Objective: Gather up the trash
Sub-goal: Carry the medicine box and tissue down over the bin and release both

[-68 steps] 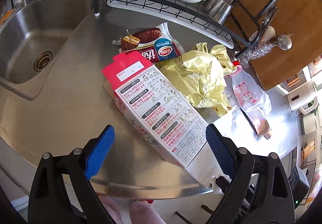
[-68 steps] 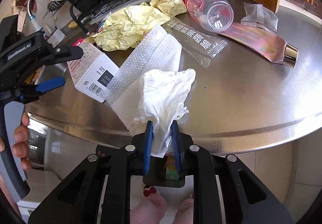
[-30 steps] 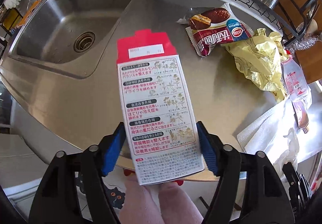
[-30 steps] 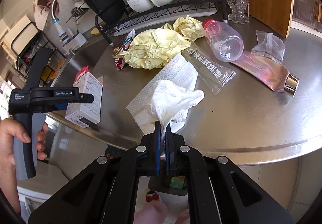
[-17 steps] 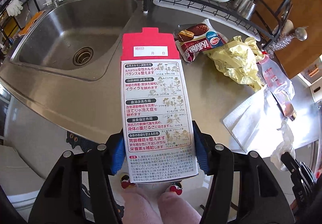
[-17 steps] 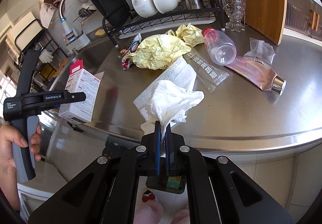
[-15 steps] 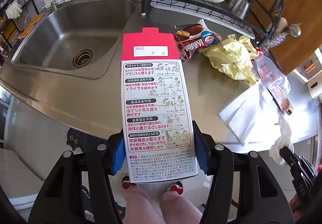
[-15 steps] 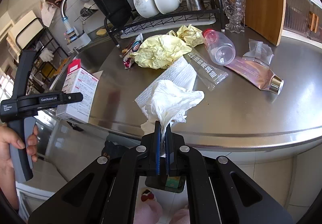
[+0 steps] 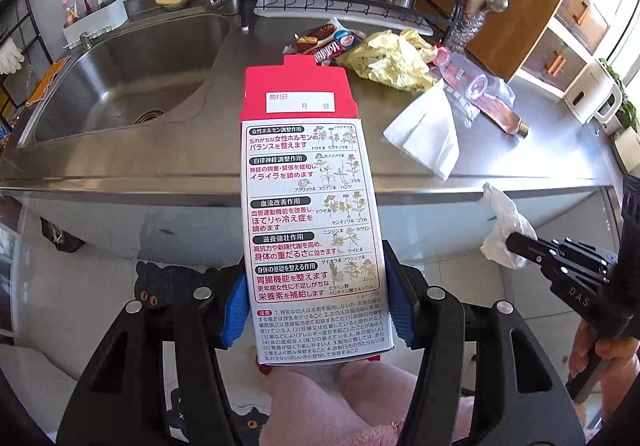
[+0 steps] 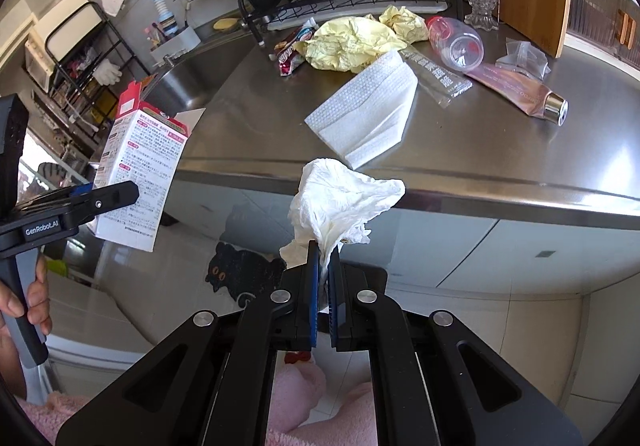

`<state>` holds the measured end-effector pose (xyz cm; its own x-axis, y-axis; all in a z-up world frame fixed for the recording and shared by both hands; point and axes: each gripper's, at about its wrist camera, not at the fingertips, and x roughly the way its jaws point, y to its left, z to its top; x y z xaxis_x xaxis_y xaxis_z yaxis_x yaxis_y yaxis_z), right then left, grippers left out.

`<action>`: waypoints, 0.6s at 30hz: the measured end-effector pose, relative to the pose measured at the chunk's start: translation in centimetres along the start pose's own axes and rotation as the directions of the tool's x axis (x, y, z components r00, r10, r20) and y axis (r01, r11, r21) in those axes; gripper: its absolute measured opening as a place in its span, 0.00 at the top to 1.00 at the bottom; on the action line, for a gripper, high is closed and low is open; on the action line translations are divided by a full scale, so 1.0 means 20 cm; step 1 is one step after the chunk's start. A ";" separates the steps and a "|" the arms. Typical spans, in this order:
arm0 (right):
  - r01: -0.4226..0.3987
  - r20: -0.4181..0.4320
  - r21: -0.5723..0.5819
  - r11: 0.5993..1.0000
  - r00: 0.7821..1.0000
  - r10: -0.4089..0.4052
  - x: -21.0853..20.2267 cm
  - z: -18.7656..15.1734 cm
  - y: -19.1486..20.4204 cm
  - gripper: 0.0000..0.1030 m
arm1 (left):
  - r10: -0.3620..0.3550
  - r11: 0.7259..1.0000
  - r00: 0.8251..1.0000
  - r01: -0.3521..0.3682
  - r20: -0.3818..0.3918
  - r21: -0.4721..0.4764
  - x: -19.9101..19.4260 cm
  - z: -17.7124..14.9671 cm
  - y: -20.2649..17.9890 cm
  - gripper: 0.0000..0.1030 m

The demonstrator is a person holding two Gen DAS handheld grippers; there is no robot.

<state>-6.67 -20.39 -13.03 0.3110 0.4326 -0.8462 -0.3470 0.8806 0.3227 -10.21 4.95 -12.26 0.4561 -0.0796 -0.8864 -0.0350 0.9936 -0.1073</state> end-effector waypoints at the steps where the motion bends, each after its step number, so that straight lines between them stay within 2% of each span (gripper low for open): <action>1: -0.004 -0.016 0.010 1.000 1.000 0.004 0.02 -0.02 0.00 0.95 | -0.007 1.000 1.000 0.007 -0.013 0.008 0.02 -0.04 0.00 0.47; 8: -0.001 -0.140 0.045 0.999 0.990 0.007 0.25 -0.17 -0.01 0.95 | -0.050 0.996 0.991 0.059 -0.127 0.064 0.29 -0.28 0.03 0.47; 18: 0.010 -0.287 0.129 0.992 0.958 0.028 0.72 -0.41 -0.09 0.95 | -0.086 0.993 0.955 0.106 -0.283 0.059 0.82 -0.52 0.07 0.47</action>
<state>-8.82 -17.38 -29.34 0.0342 0.3833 -0.9230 -0.2268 0.9024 0.3664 -11.98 4.22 -31.69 0.1874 -0.1838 -0.9649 0.0662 0.9825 -0.1743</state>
